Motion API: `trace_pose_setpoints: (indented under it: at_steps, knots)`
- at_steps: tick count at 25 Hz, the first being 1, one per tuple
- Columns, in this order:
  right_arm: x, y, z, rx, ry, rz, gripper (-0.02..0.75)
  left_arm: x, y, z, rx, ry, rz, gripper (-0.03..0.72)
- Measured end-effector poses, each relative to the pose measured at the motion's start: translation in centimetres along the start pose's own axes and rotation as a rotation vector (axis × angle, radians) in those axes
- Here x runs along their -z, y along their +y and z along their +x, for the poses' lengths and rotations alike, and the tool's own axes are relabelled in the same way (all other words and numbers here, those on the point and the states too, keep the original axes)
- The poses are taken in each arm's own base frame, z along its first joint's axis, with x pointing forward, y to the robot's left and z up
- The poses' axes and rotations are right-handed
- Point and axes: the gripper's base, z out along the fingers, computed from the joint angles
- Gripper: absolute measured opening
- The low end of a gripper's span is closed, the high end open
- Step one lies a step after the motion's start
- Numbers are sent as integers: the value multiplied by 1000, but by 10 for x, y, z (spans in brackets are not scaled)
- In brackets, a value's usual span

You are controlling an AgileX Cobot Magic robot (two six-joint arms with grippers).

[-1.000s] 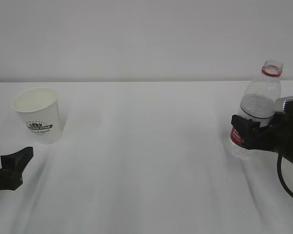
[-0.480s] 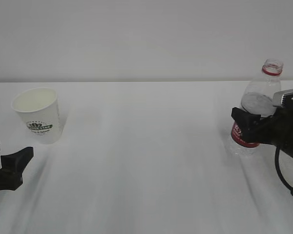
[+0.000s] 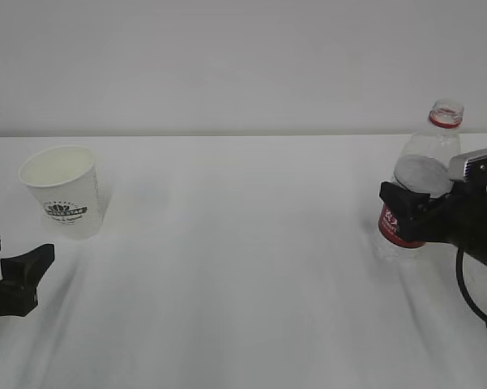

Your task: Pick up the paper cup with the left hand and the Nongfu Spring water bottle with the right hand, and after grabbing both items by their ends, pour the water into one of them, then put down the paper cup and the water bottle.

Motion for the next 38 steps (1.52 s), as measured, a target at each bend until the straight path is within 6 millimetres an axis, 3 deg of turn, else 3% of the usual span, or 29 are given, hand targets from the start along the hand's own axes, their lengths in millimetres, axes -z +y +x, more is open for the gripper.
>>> trace_pose_setpoints:
  at_steps: [5,11,15,30,38]
  knots:
    - [6,5,-9,43,11,-45,503,0,0,0,0,0,0,541]
    - [20,8,-46,95,-97,-34,503,0,0,0,0,0,0,538]
    - [28,9,-59,130,-90,-26,503,0,0,0,0,0,0,533]
    - [31,11,-53,138,7,-40,502,-1,0,2,-24,8,0,531]
    - [31,14,-53,119,14,-72,501,-26,-5,-3,-39,-10,37,610]
